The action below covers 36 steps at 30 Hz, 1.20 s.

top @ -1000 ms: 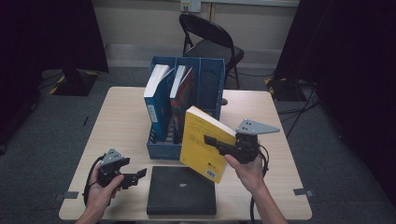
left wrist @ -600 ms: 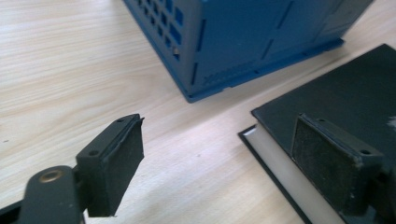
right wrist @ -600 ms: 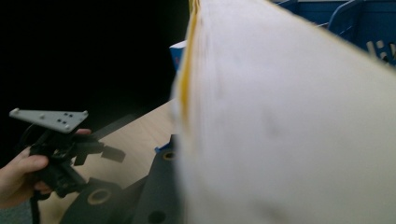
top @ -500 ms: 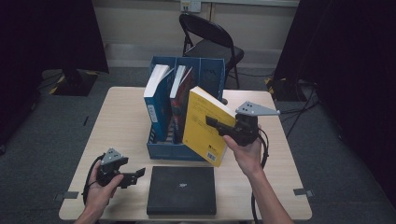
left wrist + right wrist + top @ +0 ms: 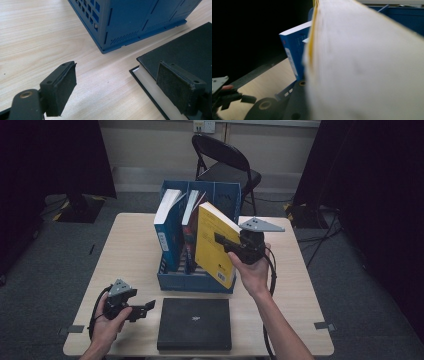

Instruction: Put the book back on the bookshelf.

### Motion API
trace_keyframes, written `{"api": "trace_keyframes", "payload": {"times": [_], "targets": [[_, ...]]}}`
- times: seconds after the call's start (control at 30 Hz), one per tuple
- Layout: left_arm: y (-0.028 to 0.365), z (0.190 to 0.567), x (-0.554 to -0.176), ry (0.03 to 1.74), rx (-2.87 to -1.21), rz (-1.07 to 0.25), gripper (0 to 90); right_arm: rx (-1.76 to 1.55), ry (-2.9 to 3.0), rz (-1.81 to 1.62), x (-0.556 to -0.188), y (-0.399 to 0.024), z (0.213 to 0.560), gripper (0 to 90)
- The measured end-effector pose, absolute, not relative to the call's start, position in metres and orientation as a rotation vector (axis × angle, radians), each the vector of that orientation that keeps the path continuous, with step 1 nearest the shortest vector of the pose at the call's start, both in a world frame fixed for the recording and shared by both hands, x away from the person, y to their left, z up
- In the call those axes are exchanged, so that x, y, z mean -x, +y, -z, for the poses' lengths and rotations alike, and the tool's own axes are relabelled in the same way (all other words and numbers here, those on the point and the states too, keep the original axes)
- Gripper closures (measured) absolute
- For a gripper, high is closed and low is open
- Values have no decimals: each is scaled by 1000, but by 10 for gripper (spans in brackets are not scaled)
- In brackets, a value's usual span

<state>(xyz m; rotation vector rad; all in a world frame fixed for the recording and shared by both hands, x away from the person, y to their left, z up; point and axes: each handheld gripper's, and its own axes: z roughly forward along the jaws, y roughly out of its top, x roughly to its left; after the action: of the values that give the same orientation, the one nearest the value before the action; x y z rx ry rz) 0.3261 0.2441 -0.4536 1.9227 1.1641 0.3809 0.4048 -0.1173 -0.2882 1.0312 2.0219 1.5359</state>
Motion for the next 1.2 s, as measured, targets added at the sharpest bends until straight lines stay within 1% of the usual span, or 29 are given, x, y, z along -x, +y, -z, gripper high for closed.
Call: {"api": "trace_keyframes", "payload": {"times": [0.33,1.2], "targets": [[245,456,-327,1173,-1916,-371,160,-1115,1978,-1433,-424,-94,289,760],[244,456,-328,1162,-1916,-349,172,-1293,1824,-1319,-475,-60,283,759]]}}
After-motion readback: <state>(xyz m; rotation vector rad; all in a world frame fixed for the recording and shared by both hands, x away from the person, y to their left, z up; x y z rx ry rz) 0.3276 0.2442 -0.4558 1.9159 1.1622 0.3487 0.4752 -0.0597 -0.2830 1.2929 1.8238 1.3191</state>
